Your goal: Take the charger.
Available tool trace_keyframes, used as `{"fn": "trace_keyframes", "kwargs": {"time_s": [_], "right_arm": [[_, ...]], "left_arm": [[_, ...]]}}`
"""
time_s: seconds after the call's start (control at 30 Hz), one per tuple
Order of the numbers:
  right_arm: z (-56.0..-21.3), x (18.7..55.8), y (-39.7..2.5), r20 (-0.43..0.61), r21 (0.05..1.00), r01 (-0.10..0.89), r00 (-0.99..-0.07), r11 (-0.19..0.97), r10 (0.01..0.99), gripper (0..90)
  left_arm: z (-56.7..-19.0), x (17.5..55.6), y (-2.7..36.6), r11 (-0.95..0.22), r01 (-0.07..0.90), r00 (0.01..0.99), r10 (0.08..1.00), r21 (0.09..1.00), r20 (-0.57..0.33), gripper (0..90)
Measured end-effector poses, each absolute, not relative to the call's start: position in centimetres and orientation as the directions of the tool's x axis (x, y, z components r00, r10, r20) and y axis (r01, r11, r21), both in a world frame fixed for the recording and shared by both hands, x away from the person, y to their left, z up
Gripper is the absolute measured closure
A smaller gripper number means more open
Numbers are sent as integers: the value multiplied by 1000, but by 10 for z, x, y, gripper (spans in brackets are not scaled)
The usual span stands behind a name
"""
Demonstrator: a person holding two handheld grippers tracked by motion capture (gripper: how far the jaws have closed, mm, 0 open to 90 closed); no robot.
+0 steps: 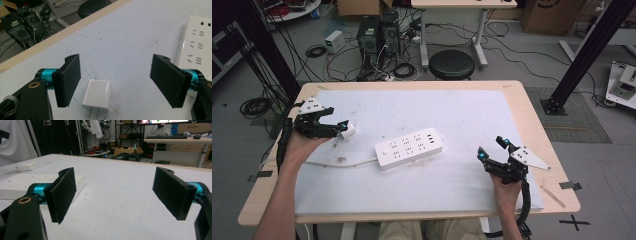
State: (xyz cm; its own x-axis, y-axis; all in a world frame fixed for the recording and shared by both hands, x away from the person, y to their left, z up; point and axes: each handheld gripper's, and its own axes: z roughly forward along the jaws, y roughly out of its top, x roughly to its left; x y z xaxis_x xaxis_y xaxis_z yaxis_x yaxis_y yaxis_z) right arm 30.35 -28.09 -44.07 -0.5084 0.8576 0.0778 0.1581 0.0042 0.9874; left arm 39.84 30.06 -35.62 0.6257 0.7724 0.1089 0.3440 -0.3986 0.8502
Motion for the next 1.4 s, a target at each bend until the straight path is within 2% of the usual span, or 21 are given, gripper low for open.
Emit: {"fn": "trace_keyframes", "kwargs": {"time_s": [0.3,0.73,1.1,1.4], "right_arm": [[-441,304,-281,72,987,158,-507,10,859,195],[-441,304,-281,73,987,160,-506,10,860,195],[-440,304,-280,76,986,166,-504,10,860,194],[-441,304,-280,66,988,155,-507,15,860,195]], "left_arm": [[-350,424,298,-443,364,664,740,819,105,246],[-366,437,300,-445,413,672,738,794,64,246],[-392,449,306,-504,488,686,726,713,44,247],[-407,456,308,-515,513,699,715,687,14,247]]}}
